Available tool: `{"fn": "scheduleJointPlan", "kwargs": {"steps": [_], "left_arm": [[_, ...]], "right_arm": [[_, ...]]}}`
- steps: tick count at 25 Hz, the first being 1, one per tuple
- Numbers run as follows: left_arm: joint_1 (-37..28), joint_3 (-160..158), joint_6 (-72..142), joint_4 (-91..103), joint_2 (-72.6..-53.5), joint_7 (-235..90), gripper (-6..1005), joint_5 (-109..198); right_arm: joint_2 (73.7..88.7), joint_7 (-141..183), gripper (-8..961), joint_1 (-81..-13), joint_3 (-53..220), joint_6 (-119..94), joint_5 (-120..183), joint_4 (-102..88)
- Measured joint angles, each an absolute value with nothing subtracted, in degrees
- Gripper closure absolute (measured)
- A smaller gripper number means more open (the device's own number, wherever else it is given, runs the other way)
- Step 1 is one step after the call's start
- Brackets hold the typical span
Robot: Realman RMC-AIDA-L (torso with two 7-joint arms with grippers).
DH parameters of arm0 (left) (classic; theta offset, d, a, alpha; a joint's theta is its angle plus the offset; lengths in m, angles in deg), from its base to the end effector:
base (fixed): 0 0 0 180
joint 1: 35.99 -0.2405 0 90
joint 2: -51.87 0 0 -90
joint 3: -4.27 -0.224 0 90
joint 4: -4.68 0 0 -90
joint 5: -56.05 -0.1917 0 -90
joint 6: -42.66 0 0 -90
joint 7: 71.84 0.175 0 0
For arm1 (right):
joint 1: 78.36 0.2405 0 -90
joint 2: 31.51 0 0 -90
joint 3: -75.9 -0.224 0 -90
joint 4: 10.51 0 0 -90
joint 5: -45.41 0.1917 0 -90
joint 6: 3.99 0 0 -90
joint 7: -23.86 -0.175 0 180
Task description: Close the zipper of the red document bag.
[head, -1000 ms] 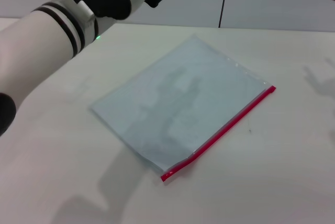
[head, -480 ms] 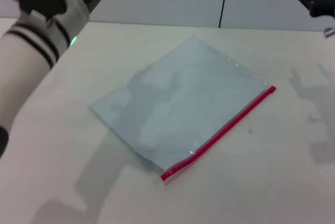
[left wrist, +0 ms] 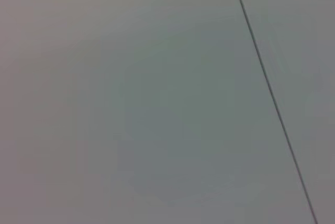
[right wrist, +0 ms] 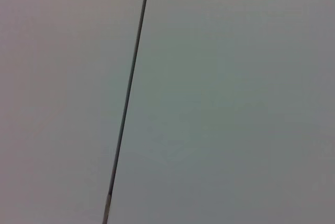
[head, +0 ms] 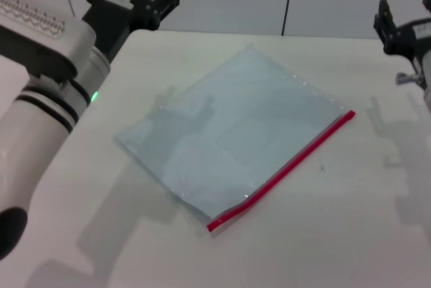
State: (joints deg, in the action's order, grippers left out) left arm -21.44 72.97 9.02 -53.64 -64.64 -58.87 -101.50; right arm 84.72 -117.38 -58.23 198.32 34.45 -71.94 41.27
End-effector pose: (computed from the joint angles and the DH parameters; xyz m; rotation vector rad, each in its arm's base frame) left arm -0.1623 0.3777 0.0177 -1.7452 -0.2178 -0.6603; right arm 0.1946 0.3865 0.0030 -1.6246 0.4050 0.5171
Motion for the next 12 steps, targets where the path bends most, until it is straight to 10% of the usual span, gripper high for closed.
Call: {"fn": "scheduleJointPlan", "kwargs": {"steps": [12], "left_arm": [[-11.5, 65.2, -9.2, -26.9, -64.91, -61.7, 110, -87.2]], "right_arm": [[85.01, -137.1, 246, -50.5, 210.4, 48.5, -64.3, 17.7]]}}
